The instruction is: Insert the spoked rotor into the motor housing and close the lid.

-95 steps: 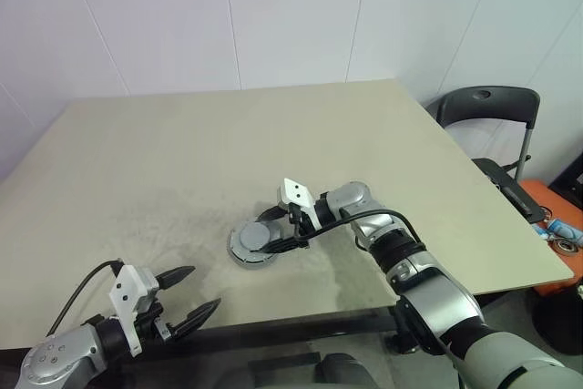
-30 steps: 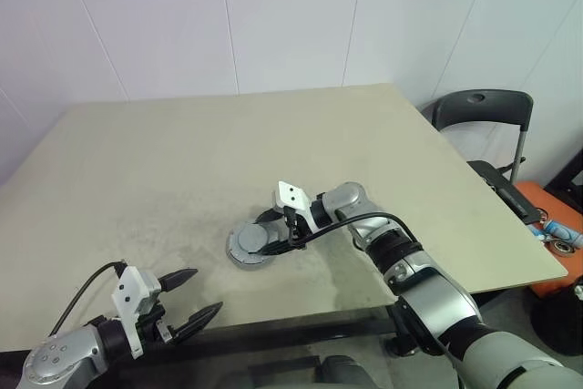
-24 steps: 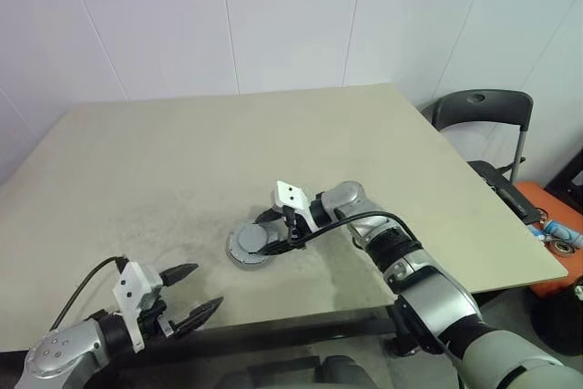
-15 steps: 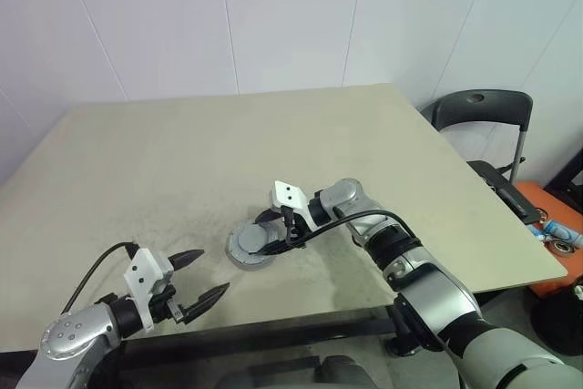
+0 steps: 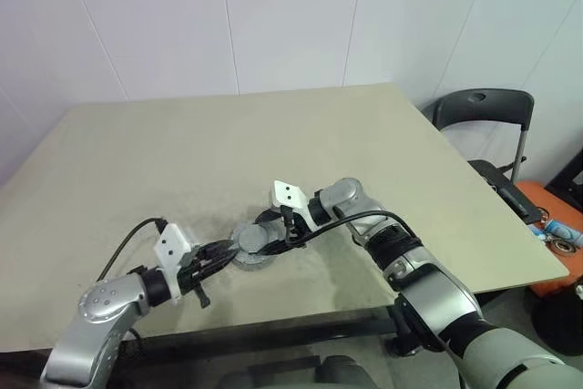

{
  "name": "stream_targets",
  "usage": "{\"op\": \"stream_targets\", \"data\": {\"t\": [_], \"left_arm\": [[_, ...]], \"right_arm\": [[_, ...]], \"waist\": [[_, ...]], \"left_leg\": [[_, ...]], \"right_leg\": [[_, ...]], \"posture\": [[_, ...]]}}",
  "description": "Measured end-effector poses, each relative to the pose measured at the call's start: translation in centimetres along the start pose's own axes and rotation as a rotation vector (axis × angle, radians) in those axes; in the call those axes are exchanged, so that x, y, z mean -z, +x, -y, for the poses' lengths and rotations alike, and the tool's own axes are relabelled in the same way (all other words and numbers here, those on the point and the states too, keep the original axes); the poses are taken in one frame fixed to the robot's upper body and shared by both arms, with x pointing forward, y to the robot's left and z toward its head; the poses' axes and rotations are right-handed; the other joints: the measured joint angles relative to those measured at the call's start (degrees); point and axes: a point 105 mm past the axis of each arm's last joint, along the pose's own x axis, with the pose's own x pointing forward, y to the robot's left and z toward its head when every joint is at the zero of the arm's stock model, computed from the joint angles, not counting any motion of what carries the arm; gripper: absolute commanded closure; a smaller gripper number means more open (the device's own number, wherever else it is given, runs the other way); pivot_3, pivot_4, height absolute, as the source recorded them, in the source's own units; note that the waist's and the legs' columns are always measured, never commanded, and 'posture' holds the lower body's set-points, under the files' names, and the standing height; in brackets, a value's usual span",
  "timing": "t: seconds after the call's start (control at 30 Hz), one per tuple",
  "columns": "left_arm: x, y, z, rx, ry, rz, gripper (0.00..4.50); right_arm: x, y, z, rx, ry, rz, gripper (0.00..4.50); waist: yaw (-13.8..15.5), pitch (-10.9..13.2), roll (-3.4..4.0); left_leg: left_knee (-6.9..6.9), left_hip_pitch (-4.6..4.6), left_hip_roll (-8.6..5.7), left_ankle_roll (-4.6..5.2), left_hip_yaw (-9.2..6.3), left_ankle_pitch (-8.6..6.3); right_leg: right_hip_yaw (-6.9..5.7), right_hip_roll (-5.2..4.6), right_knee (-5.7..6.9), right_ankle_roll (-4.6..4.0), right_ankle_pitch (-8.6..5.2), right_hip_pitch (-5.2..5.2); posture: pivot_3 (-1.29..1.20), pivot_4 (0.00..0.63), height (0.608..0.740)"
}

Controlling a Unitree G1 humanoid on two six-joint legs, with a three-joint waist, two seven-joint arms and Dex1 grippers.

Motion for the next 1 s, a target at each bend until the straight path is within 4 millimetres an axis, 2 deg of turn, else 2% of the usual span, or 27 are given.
{"op": "stream_targets", "data": {"t": [0.3,0.9,0.93,0.97,1.0], "left_arm": [[1.8,1.0,-0.1,0.012,0.005,-0.097,4.50],[2.1,1.7,-0.3,0.024,0.036,-0.157,4.50],[2.1,1.7,-0.3,0.024,0.036,-0.157,4.50],[2.0,1.7,-0.3,0.023,0.040,-0.154,4.50],[2.0,1.8,-0.4,0.023,0.042,-0.153,4.50]], "right_arm": [[0.0,0.0,0.0,0.000,0.002,-0.001,0.97],[0.2,-0.2,0.1,0.014,0.016,-0.012,0.97],[0.2,-0.2,0.1,0.015,0.015,-0.012,0.23],[0.2,-0.2,0.1,0.016,0.013,-0.013,0.03],[0.2,-0.2,0.0,0.012,0.011,-0.013,0.03]], "waist": [[0.01,-0.01,0.06],[0.17,-0.14,0.24],[0.17,-0.14,0.25],[0.20,-0.14,0.24],[0.17,-0.13,0.23]], "left_leg": [[-0.05,-0.01,0.00,0.00,-0.01,0.00],[-0.04,0.02,-0.01,0.00,-0.01,0.00],[-0.04,0.02,-0.01,0.00,-0.01,0.00],[-0.04,0.01,-0.01,0.00,-0.01,0.00],[-0.04,0.01,-0.01,0.00,-0.01,0.00]], "right_leg": [[0.00,-0.02,-0.03,-0.12,-0.07,-0.02],[-0.01,-0.10,-0.03,-0.19,-0.07,0.04],[-0.01,-0.10,-0.03,-0.19,-0.07,0.04],[-0.01,-0.11,-0.03,-0.19,-0.07,0.03],[-0.02,-0.10,-0.03,-0.19,-0.07,0.03]], "posture": [[0.00,0.000,0.740],[0.00,0.000,0.740],[0.00,0.000,0.740],[0.00,0.000,0.740],[0.00,0.000,0.740]]}}
